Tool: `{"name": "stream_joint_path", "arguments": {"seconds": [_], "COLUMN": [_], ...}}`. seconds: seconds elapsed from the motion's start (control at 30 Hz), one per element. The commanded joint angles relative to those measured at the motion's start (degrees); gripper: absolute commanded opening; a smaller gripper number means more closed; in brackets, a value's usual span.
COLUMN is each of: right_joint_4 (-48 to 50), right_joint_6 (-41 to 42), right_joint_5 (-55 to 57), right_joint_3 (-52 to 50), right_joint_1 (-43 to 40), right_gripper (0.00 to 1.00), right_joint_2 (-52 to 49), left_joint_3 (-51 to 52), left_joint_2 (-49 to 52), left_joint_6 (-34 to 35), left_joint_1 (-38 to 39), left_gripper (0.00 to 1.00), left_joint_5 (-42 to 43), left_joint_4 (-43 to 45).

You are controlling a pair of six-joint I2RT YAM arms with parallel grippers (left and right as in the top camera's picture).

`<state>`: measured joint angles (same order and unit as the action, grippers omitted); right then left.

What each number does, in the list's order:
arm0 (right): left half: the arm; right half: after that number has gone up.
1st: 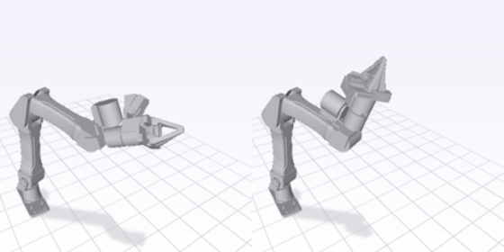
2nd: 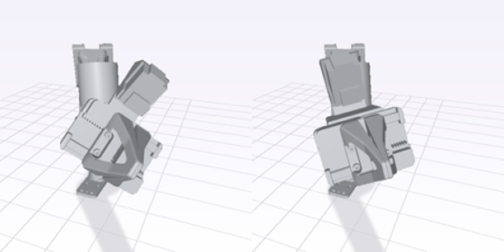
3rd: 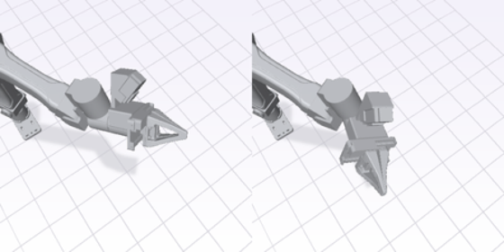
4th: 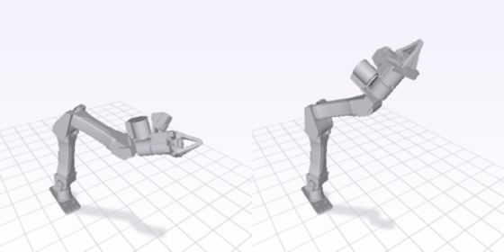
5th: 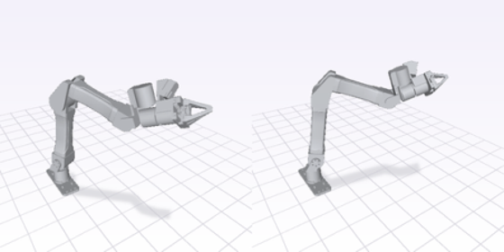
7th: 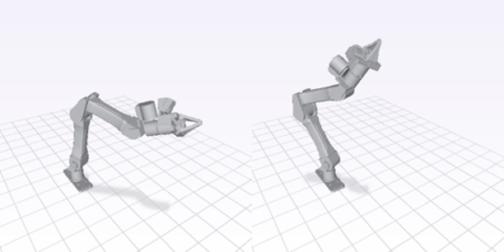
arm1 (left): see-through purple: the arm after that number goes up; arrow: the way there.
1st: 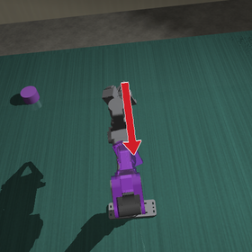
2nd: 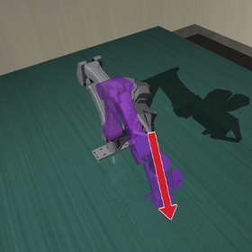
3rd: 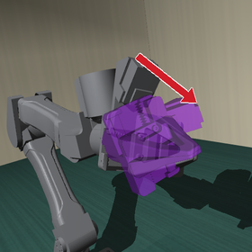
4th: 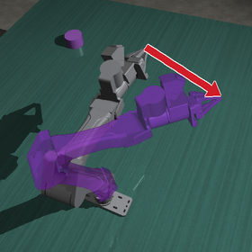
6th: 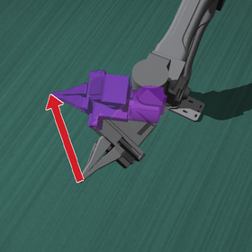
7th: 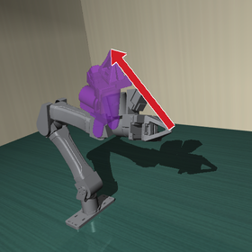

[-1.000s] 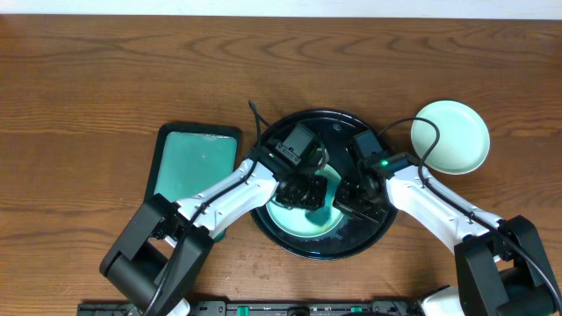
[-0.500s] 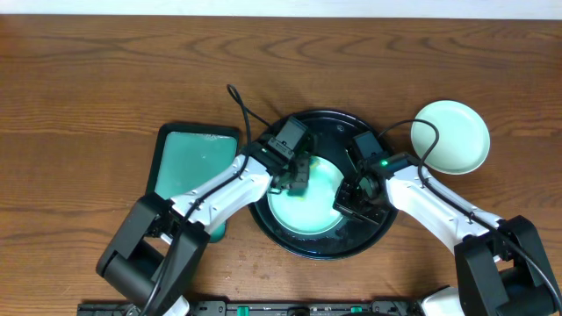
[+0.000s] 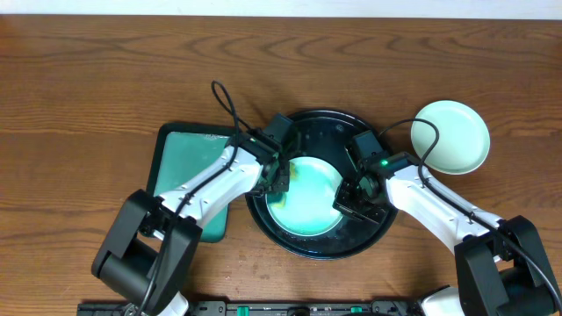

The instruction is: Clean dirty plates on tray and stack at the side

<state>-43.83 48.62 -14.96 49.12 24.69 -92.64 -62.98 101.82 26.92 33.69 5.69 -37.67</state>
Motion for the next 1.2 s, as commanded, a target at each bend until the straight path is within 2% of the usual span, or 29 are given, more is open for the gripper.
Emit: {"name": "stream_joint_path", "arguments": {"seconds": [0.0,0.13,0.27,0.43,0.57,0.67,0.9,1.07,1.17], "right_joint_4": [-0.76,-0.76,-0.76,-0.79,-0.94,-1.09,-1.62,-1.60,-1.68], "right_joint_6": [0.61,0.61,0.59,0.59,0.61,0.61,0.61,0.61,0.61], "right_joint_5": [2.05,2.05,2.05,2.03,1.38,1.36,1.36,1.38,1.38], "right_joint_3": [0.00,0.00,0.00,0.00,0.00,0.00,0.00,0.00,0.00], "right_joint_1": [0.26,0.26,0.28,0.28,0.28,0.28,0.28,0.28,0.28], "right_gripper": [0.02,0.01,0.02,0.02,0.02,0.02,0.01,0.01,0.02], "right_joint_2": [-0.26,-0.26,-0.26,-0.26,-0.26,-0.26,-0.26,-0.26,-0.26], "left_joint_3": [1.70,1.70,1.73,1.73,1.73,1.73,1.70,0.57,-0.94], "left_joint_2": [1.05,1.05,1.07,1.07,1.16,1.18,3.61,9.46,9.64], "left_joint_6": [-4.31,-4.37,-3.91,-0.50,4.33,6.45,6.34,5.73,5.70], "left_joint_1": [-1.14,-0.81,1.14,5.46,7.15,7.10,4.35,0.83,-1.11], "left_gripper": [0.07,0.07,0.07,0.07,0.07,0.07,0.07,0.07,0.07], "left_joint_5": [15.52,28.81,29.90,29.88,27.61,21.31,9.44,13.44,13.49], "left_joint_4": [-3.34,-2.78,-2.01,6.78,12.07,13.16,13.11,13.09,11.69]}}
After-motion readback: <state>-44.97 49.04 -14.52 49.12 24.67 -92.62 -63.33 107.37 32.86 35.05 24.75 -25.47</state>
